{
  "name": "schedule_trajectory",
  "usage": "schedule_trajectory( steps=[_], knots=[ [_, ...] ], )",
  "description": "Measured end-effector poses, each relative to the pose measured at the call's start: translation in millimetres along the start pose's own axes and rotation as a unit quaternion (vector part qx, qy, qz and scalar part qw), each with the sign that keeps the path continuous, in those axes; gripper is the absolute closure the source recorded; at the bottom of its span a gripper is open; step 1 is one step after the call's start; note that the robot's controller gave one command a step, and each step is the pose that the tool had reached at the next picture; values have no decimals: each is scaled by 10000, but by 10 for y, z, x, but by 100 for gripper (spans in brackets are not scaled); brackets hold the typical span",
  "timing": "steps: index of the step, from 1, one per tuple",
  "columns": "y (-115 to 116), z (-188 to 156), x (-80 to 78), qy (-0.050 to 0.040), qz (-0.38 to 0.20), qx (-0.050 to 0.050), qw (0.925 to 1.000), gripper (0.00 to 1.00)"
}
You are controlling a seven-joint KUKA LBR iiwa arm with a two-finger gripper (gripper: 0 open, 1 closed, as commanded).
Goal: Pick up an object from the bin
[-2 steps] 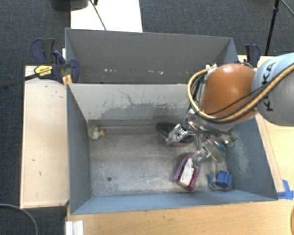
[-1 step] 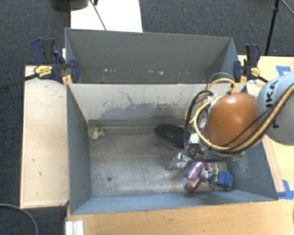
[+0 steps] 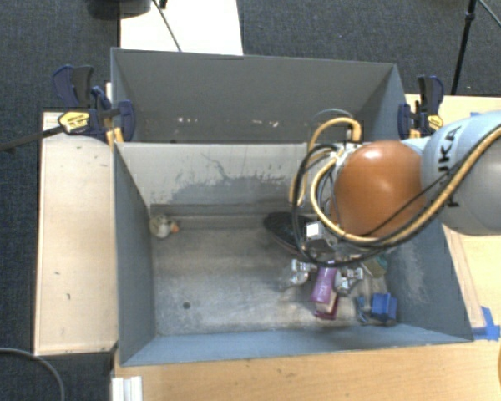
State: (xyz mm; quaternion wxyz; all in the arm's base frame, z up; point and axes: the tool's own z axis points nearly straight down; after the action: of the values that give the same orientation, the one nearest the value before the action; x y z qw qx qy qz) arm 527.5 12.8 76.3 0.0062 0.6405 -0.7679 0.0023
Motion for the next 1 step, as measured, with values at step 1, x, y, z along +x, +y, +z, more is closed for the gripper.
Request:
schedule_trajectory(
  steps=[1],
  knots=[
    [-20,-13,40,25,41,19,10000,100]
  ],
)
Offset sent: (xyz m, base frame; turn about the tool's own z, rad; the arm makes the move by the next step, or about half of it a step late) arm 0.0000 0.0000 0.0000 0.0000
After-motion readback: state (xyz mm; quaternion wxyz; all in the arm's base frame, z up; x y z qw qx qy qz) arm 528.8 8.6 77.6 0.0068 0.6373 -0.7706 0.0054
